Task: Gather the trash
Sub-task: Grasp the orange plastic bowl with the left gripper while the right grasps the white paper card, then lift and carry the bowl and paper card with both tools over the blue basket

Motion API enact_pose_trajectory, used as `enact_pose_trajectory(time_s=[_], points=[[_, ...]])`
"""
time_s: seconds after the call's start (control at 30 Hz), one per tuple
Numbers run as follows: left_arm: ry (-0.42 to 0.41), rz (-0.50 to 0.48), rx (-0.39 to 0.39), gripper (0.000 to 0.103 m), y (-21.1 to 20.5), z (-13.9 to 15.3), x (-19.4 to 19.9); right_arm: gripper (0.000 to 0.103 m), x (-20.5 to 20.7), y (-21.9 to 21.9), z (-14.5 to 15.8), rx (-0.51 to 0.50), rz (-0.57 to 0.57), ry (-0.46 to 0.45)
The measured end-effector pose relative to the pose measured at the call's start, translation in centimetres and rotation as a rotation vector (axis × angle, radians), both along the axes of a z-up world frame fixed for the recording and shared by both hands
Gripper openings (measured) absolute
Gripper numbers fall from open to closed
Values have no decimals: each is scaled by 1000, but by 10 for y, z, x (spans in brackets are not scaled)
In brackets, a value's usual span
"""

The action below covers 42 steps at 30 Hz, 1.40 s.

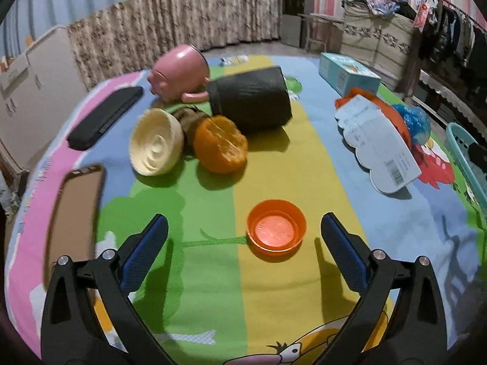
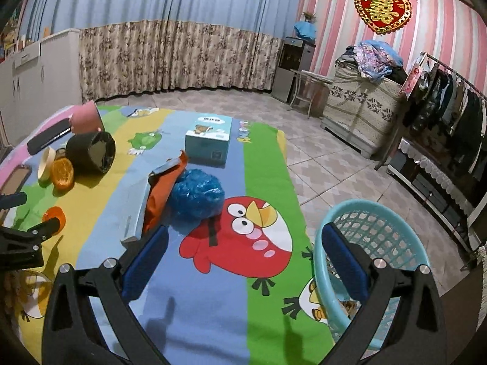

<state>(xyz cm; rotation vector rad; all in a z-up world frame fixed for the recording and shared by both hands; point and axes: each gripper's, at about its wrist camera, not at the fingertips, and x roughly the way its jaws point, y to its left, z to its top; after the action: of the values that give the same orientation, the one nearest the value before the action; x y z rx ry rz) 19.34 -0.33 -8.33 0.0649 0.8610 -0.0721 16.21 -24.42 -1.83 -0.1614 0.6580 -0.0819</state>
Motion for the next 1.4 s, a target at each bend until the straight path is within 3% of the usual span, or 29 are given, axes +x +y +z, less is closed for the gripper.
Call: enact_pose_trajectory(time_s=[0.13, 0.23, 0.3, 0.37, 0.63, 0.67, 0.73, 0.9, 0.97, 1.1, 1.4], points=[[47, -43, -26, 78, -6, -5, 8, 98, 3, -2, -4, 11, -1, 33], [49, -66, -11, 65, -14, -6, 11, 98, 8, -7, -9, 80, 0, 68], [41, -93, -8, 46, -20, -5, 10, 98, 12, -10, -11, 144, -10, 81], [35, -108, 2, 39, -23, -5, 8, 98, 16, -8, -14, 193, -14, 86], [-69, -78, -24, 39, -4, 16, -8, 94, 31, 41, -29, 201, 44, 119], [-80, -69, -26, 39, 1, 19, -10, 90, 33, 46, -31, 203, 54, 132], [-96, -50, -31, 39, 12, 24, -13, 69, 39, 53, -39, 222, 76, 177], [-120, -4, -50, 39, 40, 32, -18, 51, 43, 60, -43, 279, 104, 209], [-123, 7, -47, 39, 47, 33, -18, 50, 44, 62, -42, 286, 110, 209], [-130, 22, -59, 39, 58, 34, -20, 28, 45, 64, -41, 342, 144, 222], [-132, 39, -73, 39, 69, 32, -21, 28, 49, 68, -44, 338, 154, 237]])
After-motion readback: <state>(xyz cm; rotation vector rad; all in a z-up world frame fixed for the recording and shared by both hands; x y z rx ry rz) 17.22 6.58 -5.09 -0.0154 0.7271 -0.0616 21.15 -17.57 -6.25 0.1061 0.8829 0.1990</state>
